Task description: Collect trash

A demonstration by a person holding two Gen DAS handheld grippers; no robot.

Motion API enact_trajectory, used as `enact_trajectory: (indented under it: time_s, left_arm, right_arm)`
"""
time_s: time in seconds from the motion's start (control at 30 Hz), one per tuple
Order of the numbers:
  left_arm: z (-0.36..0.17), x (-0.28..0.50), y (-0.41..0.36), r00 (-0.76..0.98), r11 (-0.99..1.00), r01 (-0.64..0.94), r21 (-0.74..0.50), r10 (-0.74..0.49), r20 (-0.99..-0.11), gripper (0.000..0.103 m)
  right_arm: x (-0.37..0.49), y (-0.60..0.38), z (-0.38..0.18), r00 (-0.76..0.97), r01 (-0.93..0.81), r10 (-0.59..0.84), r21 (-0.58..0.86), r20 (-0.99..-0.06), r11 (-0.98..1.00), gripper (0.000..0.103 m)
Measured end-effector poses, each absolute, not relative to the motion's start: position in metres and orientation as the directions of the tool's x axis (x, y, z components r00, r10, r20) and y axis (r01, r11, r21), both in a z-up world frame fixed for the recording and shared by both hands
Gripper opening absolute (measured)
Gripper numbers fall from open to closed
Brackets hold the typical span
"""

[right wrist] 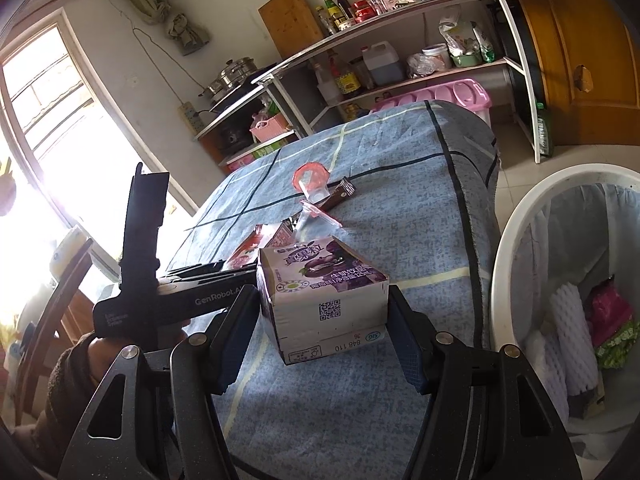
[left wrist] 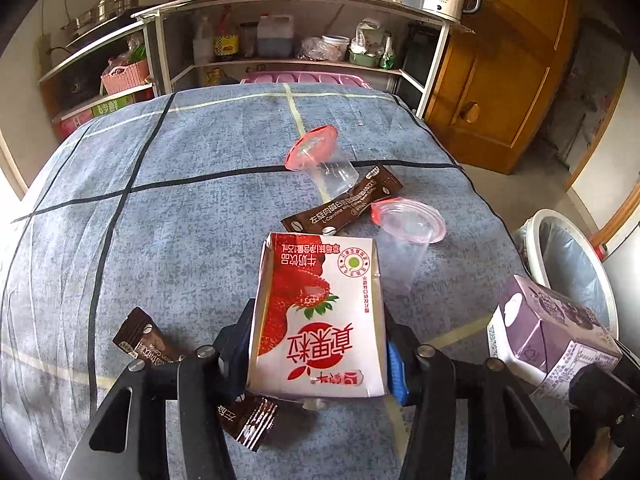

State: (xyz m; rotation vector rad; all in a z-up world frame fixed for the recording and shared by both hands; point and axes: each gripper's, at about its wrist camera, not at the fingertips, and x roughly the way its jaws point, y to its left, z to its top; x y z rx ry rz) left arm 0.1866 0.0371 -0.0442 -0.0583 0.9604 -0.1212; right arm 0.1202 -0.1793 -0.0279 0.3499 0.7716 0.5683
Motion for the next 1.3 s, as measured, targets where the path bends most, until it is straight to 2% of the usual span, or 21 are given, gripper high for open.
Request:
enact_trajectory:
  time_s: [0.37, 0.77, 0.97, 1.3]
  left_arm:
    - [-0.001, 0.156, 0.018, 0.654, 0.991, 0.126, -0.053, -0.123, -0.746, 0.053]
    - [0.043, 0.125, -0.063, 0.691, 0.95, 0.307, -0.06, -0.266, -0.672, 0.054]
    - [0.037, 0.121, -0.115, 0.653, 0.915, 0.398, -0.059, -0.329, -0.682, 0.054]
    - [0.01, 0.121, -0.189, 0.574, 0.862, 0.503, -0.065, -0.389, -0.72, 0.054]
  right_arm:
    - [0.107, -0.214, -0.006, 0.65, -0.322, 0.576, 0.506, -0.495, 0.8, 0.064]
    - [0.082, -0.279, 0.02, 0.755, -0.227, 0.463, 0.477, -0.464, 0.849, 0.064]
    - [0.069, -0.316, 0.023, 0.793, -0.134, 0.358, 0.431, -0.494, 0.892, 0.064]
    - [0.074, -0.364, 0.0, 0.77, 0.04, 0.179, 0.327, -0.612, 0.944, 0.064]
